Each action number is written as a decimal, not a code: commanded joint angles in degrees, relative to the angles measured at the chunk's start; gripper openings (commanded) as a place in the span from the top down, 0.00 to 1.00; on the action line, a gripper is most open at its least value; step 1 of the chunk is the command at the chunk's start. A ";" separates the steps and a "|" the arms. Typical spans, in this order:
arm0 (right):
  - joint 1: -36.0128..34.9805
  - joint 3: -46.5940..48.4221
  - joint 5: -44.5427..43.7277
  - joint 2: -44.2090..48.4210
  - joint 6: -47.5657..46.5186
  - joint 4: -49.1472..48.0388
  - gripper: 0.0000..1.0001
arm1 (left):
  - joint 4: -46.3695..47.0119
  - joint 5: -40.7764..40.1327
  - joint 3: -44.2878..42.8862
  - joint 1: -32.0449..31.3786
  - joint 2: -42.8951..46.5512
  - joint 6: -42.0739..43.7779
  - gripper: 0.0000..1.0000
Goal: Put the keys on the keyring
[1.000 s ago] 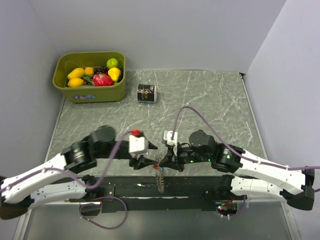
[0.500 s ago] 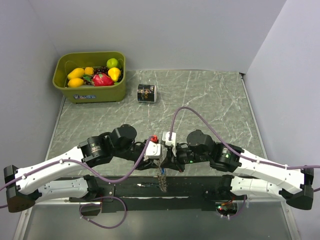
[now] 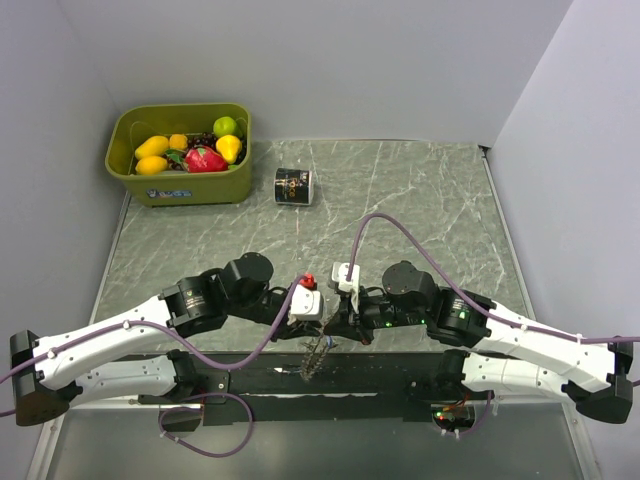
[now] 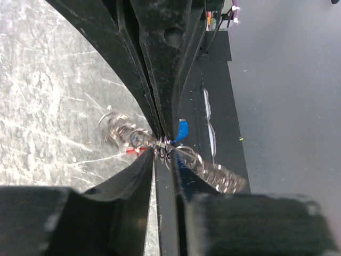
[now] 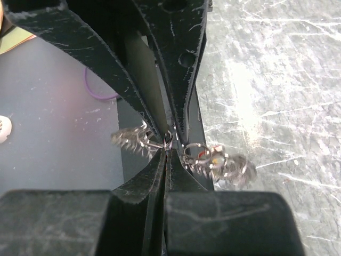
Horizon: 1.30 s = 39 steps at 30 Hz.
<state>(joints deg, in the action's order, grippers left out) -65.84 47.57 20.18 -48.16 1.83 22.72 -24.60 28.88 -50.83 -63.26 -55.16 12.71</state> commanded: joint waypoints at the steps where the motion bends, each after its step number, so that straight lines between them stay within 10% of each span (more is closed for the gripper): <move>1: 0.01 0.59 0.56 1.14 0.46 -5.05 1.00 | 2.89 0.21 -0.76 -0.19 0.66 -0.67 0.68; 12: 0.01 0.59 0.91 1.14 0.55 -5.06 1.00 | 3.94 0.65 -0.76 -0.19 0.14 -0.84 0.76; 16: 0.01 0.59 1.00 0.96 0.46 -5.32 1.00 | 3.42 1.35 -1.03 -0.19 -0.56 -0.23 0.99; 24: 0.01 0.15 -1.02 1.93 1.42 -6.11 1.00 | 7.45 -1.54 0.55 -0.19 1.01 -2.42 0.99; 31: 0.01 -6.17 -5.06 12.81 3.89 -13.30 0.39 | 23.35 -5.93 9.94 -0.19 9.79 -9.45 0.99; 39: 0.01 -9.69 -7.44 18.99 5.99 -15.69 0.16 | 47.08 -9.90 22.69 -0.19 19.82 -18.33 0.99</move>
<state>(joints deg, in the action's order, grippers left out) -65.82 38.52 15.18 -28.75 5.76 11.07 2.92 21.32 -31.70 -63.26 -39.83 0.49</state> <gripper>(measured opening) 0.832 0.023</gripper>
